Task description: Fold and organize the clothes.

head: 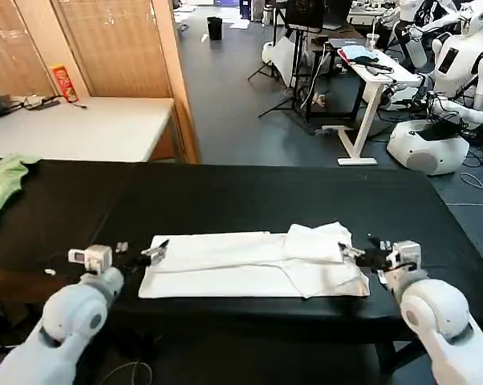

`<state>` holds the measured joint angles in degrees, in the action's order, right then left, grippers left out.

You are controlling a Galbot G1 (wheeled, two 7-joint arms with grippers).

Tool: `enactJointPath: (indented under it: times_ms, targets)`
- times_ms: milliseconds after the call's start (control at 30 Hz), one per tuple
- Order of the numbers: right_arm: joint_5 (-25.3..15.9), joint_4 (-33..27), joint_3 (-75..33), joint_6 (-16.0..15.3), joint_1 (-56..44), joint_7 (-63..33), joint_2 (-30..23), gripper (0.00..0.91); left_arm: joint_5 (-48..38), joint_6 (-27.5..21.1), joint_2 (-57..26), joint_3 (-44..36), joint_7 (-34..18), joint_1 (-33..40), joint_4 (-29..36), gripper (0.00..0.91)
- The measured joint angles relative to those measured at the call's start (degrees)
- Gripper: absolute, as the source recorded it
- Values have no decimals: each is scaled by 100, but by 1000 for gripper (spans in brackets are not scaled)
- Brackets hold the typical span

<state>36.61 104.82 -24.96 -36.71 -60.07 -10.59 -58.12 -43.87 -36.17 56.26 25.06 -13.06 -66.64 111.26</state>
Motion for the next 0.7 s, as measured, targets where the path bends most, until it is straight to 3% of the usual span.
enactJointPath:
  times_ms: [133, 233, 333, 400, 433, 500, 533, 567, 600, 667, 700]
  targets:
    - [-180, -526, 190, 118, 301, 55, -305, 878, -69, -5, 181, -72, 15, 180, -331, 878]
    - [-228, -756, 233, 185, 370, 64, -445, 878, -104, -31, 262, -101, 36, 248, -529, 634]
    - [-233, -852, 234, 220, 406, 59, -528, 878, -136, -67, 304, -115, 79, 283, -659, 556]
    - [-252, -897, 231, 235, 420, 60, -571, 770, -116, -69, 332, -130, 100, 324, -739, 497]
    - [-266, -917, 232, 238, 425, 63, -595, 702, -103, -69, 345, -137, 102, 343, -776, 351]
    - [-309, -958, 233, 242, 431, 74, -634, 605, -61, -58, 386, -148, 100, 387, -865, 166]
    - [-332, -979, 232, 247, 435, 81, -659, 556, -33, -41, 408, -151, 103, 412, -907, 146]
    - [-353, -995, 234, 258, 438, 89, -693, 449, -14, -23, 424, -153, 105, 428, -941, 107]
    - [-373, -1008, 235, 268, 441, 92, -721, 283, 8, -6, 446, -154, 110, 446, -988, 29]
    - [-438, -1036, 224, 296, 442, 76, -788, 88, 75, 42, 476, -165, 153, 478, -1070, 0]
    - [-477, -1036, 213, 323, 435, 36, -825, 59, 121, 68, 486, -185, 207, 501, -1108, 0]
